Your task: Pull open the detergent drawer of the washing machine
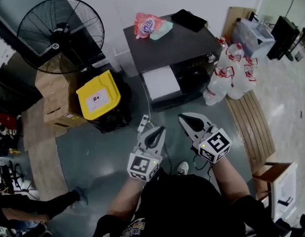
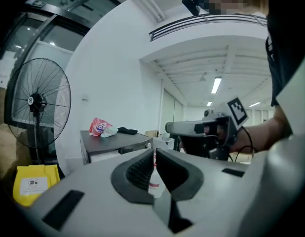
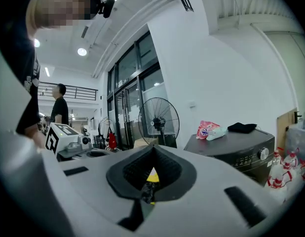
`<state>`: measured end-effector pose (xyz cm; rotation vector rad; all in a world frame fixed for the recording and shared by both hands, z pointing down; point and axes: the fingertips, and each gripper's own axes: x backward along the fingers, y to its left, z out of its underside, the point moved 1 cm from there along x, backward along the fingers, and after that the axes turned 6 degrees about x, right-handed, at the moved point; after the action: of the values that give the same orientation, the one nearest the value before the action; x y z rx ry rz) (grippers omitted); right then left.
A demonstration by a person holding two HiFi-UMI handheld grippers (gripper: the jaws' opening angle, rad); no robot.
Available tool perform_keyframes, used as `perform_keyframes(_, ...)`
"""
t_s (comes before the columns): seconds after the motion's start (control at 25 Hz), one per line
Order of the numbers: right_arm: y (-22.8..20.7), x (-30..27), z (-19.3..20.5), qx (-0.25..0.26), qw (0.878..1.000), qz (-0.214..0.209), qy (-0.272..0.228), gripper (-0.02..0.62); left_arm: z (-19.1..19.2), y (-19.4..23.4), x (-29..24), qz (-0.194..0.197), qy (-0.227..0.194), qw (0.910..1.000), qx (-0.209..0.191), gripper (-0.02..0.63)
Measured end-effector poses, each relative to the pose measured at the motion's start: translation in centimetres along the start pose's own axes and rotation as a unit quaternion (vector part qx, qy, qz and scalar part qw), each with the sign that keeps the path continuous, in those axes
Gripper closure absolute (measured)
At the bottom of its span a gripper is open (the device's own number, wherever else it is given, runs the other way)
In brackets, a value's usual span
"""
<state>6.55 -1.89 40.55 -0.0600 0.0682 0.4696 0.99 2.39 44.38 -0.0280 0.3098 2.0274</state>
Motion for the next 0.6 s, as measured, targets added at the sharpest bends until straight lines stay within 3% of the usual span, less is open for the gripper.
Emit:
perform_keyframes(0.28,1.4,1.9,0.4,-0.001,1.000,-0.027,0.003,0.594,1.3,-2.4,1.4,-0.025,0.003,0.9997,0.003,0.591)
perform_keyframes(0.6,2.9,2.3,-0.1,-0.003,0.999,-0.032,-0.003,0.594,0.8,-2.8,2.5,-0.027,-0.003,0.9996,-0.005,0.591)
